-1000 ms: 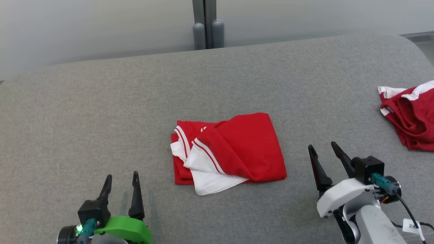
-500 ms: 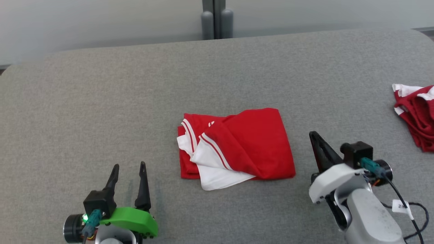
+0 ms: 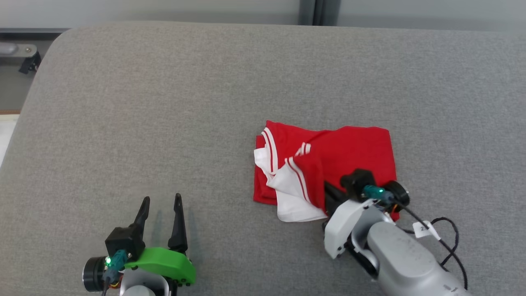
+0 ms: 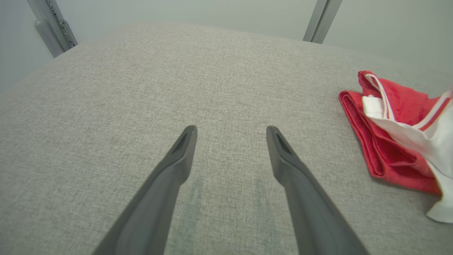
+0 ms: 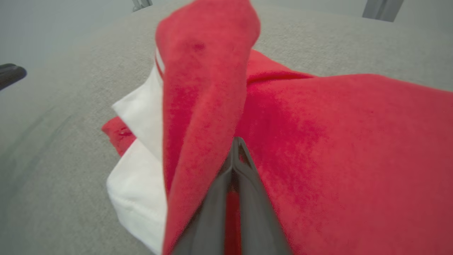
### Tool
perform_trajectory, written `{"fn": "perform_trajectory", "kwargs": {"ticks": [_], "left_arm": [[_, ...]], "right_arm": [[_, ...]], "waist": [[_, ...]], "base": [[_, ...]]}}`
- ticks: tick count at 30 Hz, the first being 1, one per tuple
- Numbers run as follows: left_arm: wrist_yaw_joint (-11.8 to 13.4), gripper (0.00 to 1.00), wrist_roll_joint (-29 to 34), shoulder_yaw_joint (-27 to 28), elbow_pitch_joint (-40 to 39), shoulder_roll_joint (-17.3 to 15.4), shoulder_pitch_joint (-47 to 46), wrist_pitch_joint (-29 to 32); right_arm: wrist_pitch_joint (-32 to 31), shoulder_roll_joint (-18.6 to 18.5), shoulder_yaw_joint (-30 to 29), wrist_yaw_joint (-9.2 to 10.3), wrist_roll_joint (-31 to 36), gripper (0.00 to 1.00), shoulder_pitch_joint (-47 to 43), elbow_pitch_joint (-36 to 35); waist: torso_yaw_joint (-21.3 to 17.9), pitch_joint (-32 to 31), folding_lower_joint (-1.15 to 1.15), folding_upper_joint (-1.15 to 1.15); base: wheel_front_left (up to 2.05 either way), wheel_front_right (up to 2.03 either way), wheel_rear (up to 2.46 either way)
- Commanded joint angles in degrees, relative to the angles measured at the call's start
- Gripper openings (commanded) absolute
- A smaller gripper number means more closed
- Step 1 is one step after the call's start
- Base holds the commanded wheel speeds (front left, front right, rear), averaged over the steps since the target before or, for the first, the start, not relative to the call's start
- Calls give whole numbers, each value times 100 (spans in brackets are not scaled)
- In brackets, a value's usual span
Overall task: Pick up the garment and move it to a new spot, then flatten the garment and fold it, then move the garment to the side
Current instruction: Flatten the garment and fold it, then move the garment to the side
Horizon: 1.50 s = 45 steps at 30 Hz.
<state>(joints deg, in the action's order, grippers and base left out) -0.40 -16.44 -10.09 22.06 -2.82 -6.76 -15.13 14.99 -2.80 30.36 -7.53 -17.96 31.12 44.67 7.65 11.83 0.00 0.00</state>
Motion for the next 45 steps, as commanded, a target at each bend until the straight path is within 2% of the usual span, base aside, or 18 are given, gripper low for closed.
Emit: {"fn": "perform_trajectory", "kwargs": {"ticks": [1,5,7,10,11,14,15,16,19,20,21,22,23,24,31,39,45], "left_arm": [[40,100,5,19,-12,-24,8,3],[57,100,-47,33,-48,-22,35,3],[75,100,-62,22,-69,-23,31,3],[77,100,-61,13,-99,-24,4,3],[75,100,-43,21,-111,-24,-2,3],[51,100,76,71,-129,-25,-15,3],[41,100,131,121,-137,-25,9,3],[29,100,171,145,-142,-25,34,3],[11,100,308,202,-130,-27,126,3],[-1,100,377,242,-137,-26,179,3],[-18,100,432,266,-140,-23,217,3],[-20,100,444,289,-141,-25,255,3],[-30,100,463,298,-143,-26,277,3],[-38,100,483,315,-145,-26,311,3],[-41,100,578,338,-207,-25,492,3],[5,100,561,275,-244,-25,533,3],[18,100,491,217,-273,-25,342,3]], "right_arm": [[25,-25,345,9,-179,0,-85,-55],[25,-32,1380,9,-591,0,-124,-199],[25,-42,1598,9,-713,0,-52,-213],[25,-124,1435,10,-792,0,37,-365],[25,-152,1263,10,-757,0,32,-444],[25,-227,234,9,-439,0,-176,-777],[25,-231,-397,10,-185,0,-349,-946],[24,-221,-723,10,-53,0,-455,-1035],[25,-207,-1484,10,303,0,-720,-1259],[25,-177,-1998,10,524,7,-934,-1381],[25,-138,-2435,10,702,36,-1108,-1477],[24,-119,-2623,10,799,61,-1190,-1519],[24,-105,-2771,9,860,92,-1257,-1535],[25,-85,-2925,10,920,100,-1332,-1557],[24,-24,-3494,9,1024,100,-1765,-1533],[25,-22,-3218,10,774,100,-1760,-1414],[25,-25,-2501,10,413,100,-1309,-1192]], "waist": [[88,15,0,0],[-34,-48,0,0],[-126,-72,0,0],[-262,-108,0,0],[-322,-121,0,0],[-515,-214,0,0],[-602,-277,0,0],[-650,-319,0,0],[-772,-423,0,0],[-859,-489,0,0],[-928,-545,0,0],[-959,-569,0,0],[-977,-584,0,0],[-1004,-615,0,0],[-1100,-769,0,0],[-1014,-754,0,0],[-819,-516,0,0]], "base": [[0,0,0],[0,0,0],[0,0,0],[0,0,0],[0,0,0],[0,0,0],[0,0,0],[0,0,0],[0,0,0],[0,0,0],[0,0,0],[0,0,0],[0,0,0],[0,0,0],[0,0,0],[0,0,0],[0,0,0]]}}
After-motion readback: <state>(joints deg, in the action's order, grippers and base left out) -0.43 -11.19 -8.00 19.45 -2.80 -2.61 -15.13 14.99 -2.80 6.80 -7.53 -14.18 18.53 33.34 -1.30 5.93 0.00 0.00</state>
